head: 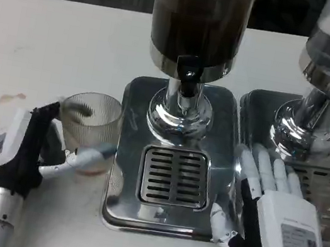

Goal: Grasp the cup under the faucet to collect the drink, then remove the cup.

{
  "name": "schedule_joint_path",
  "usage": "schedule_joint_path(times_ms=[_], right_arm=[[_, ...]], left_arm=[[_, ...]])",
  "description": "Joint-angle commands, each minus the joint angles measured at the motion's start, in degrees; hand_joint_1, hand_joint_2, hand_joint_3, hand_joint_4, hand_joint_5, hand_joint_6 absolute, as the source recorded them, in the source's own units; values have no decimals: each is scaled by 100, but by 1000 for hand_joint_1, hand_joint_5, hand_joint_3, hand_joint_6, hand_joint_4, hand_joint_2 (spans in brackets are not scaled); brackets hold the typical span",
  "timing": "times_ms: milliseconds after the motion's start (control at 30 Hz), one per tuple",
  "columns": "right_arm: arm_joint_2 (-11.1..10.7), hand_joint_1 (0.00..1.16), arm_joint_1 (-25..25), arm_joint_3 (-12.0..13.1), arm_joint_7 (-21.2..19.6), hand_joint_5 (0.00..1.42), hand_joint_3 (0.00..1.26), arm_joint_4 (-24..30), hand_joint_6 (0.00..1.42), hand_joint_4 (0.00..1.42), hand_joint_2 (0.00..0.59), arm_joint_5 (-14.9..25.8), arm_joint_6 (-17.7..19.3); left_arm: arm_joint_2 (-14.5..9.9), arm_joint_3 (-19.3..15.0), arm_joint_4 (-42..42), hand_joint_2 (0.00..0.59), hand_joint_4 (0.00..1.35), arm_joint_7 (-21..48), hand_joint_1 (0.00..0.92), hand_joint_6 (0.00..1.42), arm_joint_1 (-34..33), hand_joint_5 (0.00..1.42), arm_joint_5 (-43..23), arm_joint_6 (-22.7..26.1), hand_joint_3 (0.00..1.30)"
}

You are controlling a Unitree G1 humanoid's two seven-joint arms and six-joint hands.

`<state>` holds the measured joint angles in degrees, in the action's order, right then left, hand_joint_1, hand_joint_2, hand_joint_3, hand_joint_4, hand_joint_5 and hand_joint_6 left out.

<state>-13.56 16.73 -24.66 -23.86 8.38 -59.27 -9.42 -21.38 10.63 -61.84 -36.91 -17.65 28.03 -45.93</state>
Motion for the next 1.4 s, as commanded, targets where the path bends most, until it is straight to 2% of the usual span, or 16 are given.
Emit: schedule_joint_path(times_ms=[33,333,667,867,1167,1400], right_arm=[[1,80,19,42,-48,0,54,-6,18,0,533,-11,-6],[116,80,175,233,-238,0,49,104,18,0,533,-36,-192],[354,81,364,408,-379,0,45,192,5,0,533,-53,-533],[338,81,376,402,-343,0,45,203,4,0,533,-89,-542],[380,78,322,362,-311,0,44,191,2,0,524,-79,-537],[405,77,370,363,-328,0,44,204,2,0,523,-66,-548]], left_arm=[[45,40,304,40,1057,-201,575,1222,-10,1158,119,-232,908],[215,408,558,41,1057,-260,571,1227,-169,1145,631,-170,906],[557,888,159,43,1057,-474,572,1230,-737,1144,1124,103,905],[720,1228,-4,45,1057,-701,576,1232,-1094,1144,1429,295,907],[988,1539,-439,43,1069,-1071,585,1235,-1297,1156,1609,622,915],[969,1801,-584,34,1084,-1602,620,1267,-1194,1182,1766,794,931]])
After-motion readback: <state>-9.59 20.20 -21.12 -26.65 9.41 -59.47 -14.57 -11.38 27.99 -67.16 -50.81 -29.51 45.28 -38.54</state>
